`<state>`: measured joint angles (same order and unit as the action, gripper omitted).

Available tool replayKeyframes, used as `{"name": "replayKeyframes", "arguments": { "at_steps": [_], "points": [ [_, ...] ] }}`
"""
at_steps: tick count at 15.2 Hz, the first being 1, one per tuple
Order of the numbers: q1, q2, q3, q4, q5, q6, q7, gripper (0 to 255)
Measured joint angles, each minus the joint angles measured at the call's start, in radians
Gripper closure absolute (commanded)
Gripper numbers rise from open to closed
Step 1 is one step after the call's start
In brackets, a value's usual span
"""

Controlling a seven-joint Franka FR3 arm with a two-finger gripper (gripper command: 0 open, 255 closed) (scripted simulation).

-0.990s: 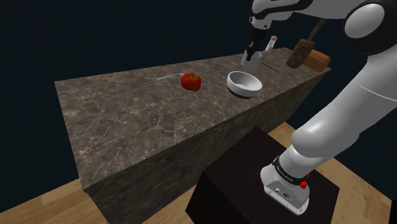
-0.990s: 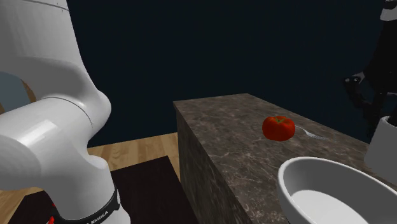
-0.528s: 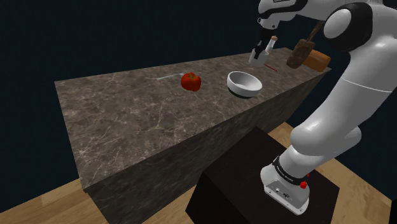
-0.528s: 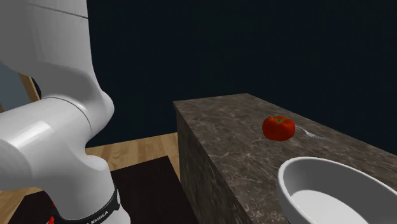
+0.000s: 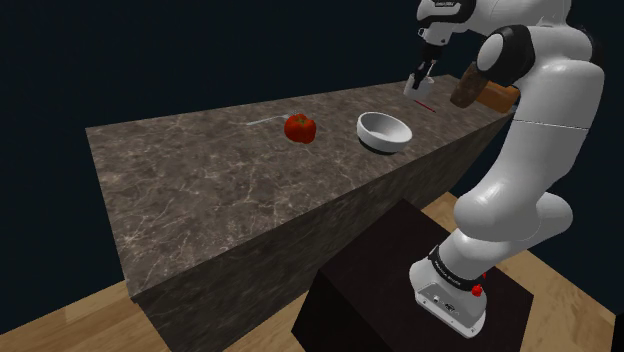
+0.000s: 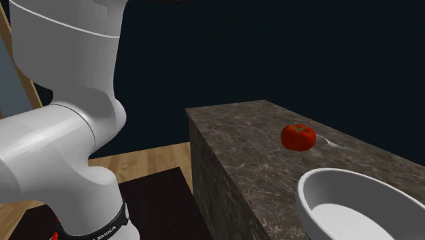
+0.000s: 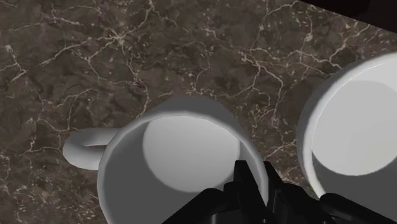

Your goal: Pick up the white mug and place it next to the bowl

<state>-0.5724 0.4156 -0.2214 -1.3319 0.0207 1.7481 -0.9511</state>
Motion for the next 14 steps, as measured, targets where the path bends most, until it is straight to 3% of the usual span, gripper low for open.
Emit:
{"name": "replayKeyframes", "arguments": {
  "at_steps": [3,14],
  "points": [
    [-0.038,0.078,-0.006,0.106,0.018,-0.027,-0.038,255],
    [-0.034,0.087,-0.003,-0.025,0.02,0.112,-0.038,255]
  ]
}}
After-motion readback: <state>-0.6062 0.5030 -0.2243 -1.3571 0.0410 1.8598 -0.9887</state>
